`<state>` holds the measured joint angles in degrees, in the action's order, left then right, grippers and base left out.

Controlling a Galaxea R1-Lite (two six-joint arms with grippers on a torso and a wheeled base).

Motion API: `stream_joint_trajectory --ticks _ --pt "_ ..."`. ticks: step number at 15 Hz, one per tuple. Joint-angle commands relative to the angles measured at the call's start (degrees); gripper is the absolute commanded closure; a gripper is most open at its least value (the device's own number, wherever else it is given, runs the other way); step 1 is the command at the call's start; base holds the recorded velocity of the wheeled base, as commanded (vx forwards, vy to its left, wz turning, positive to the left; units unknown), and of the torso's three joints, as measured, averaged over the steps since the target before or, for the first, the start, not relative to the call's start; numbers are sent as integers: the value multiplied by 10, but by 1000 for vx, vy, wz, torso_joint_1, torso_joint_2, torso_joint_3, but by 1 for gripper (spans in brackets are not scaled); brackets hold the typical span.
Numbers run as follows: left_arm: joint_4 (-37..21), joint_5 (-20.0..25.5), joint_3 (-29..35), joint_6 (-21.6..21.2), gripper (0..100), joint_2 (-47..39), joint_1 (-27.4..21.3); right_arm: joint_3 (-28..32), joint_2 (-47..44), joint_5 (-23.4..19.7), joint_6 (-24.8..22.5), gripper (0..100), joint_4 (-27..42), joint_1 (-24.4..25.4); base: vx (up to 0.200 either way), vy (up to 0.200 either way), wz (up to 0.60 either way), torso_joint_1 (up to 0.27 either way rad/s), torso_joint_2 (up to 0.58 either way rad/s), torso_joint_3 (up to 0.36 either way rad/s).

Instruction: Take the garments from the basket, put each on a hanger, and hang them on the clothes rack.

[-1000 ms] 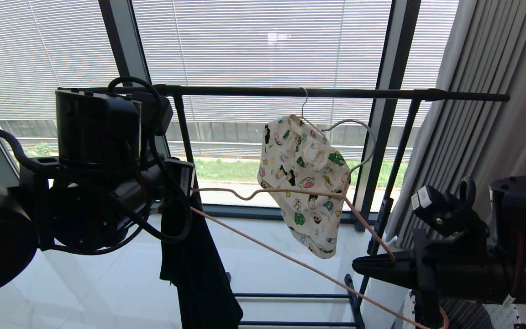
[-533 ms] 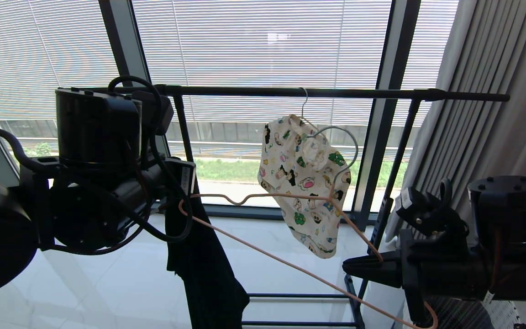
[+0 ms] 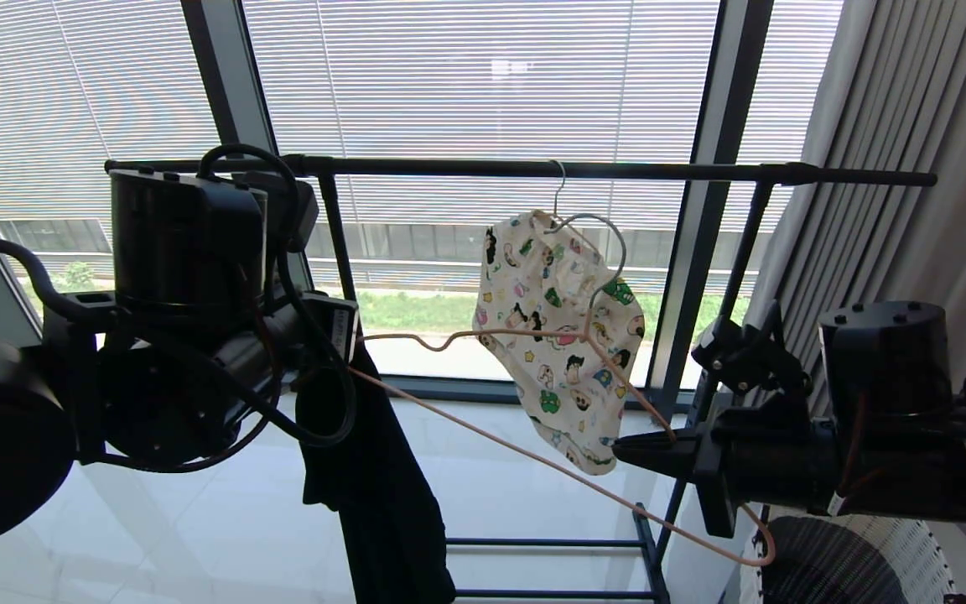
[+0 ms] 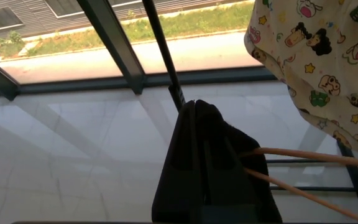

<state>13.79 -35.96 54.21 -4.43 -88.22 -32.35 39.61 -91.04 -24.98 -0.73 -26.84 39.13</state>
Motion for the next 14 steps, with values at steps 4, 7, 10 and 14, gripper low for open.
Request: stream_joint_trajectory --ticks 4,7,10,14 --pt "0 0 -1 -2 100 -6 -7 6 -2 0 2 100 -5 45 0 0 0 0 0 0" --pt "0 -2 0 -1 100 -4 -17 13 -14 16 3 100 -12 46 0 0 0 0 0 0" --pt "2 -35 5 1 100 -3 -15 20 -17 55 20 100 -12 44 0 0 0 0 0 0" --pt "12 -47 9 1 100 -2 -17 41 -20 63 30 100 -13 44 0 0 0 0 0 0"
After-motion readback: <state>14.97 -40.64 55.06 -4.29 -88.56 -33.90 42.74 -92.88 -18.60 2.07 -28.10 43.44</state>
